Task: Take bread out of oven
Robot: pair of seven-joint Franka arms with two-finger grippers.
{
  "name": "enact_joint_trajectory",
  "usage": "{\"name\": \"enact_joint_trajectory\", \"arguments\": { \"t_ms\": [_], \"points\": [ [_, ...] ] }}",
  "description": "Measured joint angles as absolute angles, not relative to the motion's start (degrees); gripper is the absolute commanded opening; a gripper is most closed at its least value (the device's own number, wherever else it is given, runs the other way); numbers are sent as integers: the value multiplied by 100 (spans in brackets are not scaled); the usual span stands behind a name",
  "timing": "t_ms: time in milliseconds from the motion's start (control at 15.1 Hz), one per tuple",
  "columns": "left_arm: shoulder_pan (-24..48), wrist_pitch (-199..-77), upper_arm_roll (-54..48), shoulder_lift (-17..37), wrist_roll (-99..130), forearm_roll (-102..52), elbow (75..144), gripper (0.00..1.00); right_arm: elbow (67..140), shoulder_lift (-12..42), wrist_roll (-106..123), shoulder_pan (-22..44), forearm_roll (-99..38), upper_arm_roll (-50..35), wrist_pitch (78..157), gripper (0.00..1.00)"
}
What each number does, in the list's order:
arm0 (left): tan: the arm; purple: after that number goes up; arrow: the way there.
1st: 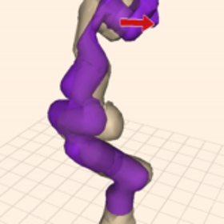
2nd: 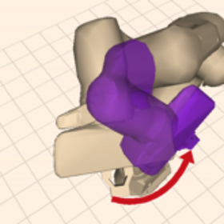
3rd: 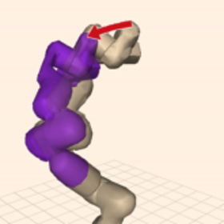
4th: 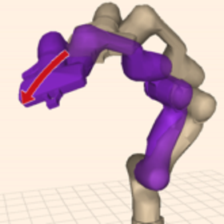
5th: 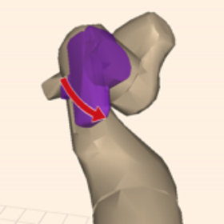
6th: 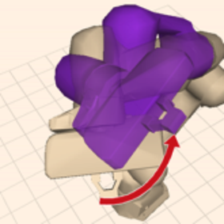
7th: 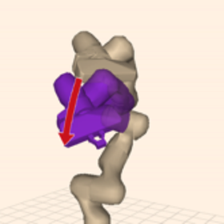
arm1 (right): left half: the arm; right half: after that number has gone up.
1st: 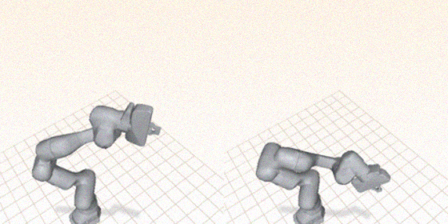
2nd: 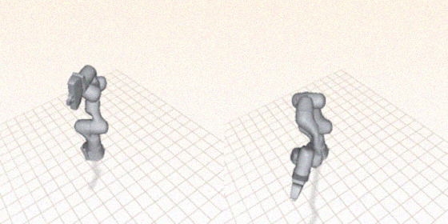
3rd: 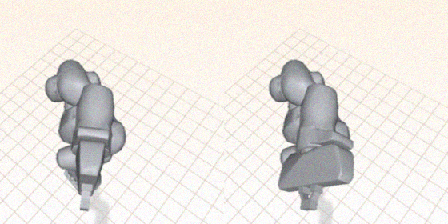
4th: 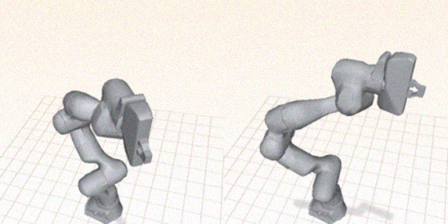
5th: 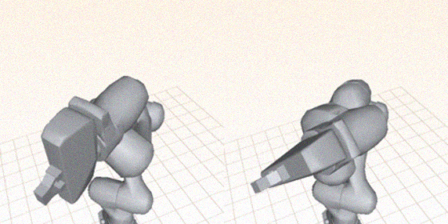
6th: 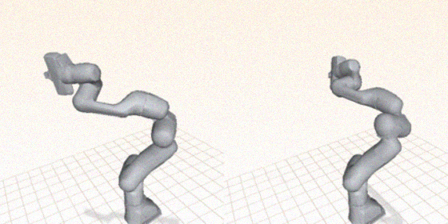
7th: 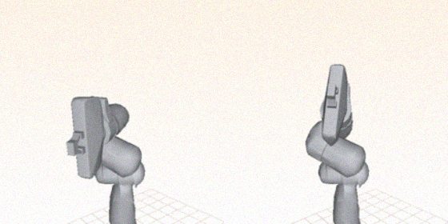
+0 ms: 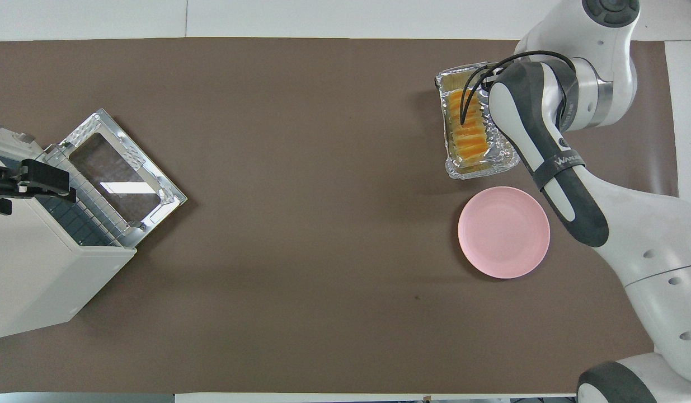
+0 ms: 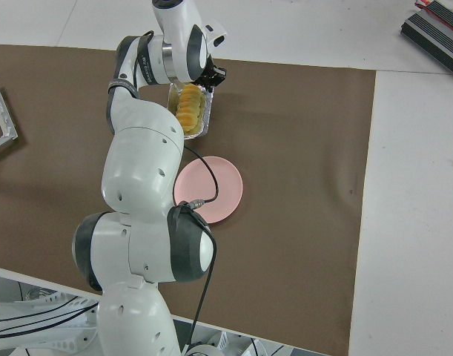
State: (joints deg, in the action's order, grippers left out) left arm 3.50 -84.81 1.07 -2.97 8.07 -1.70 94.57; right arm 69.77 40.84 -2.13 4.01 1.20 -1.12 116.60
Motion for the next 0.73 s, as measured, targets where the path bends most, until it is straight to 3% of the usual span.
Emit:
{"name": "enact_joint_trajectory", "arguments": {
  "t_ms": [66,133,199,265,730],
  "points": [
    [350,-8481,107,-297,807,-170,9457,100,7091,4113,-103,334,120,-113,11853,0],
    [350,-8481,107,-297,807,-170,9457,100,7221,4132,-49,311,120,-114,12032,7],
    [350,-8481,107,-297,807,-170,9457,100,7365,4140,-42,317,120,-118,12198,71],
    [349,-8481,107,-297,807,-170,9457,100,7492,4137,-42,331,120,-126,12286,100],
    [349,-8481,107,-297,807,-170,9457,100,7809,3763,130,373,132,-163,11918,100]
  ]
}}
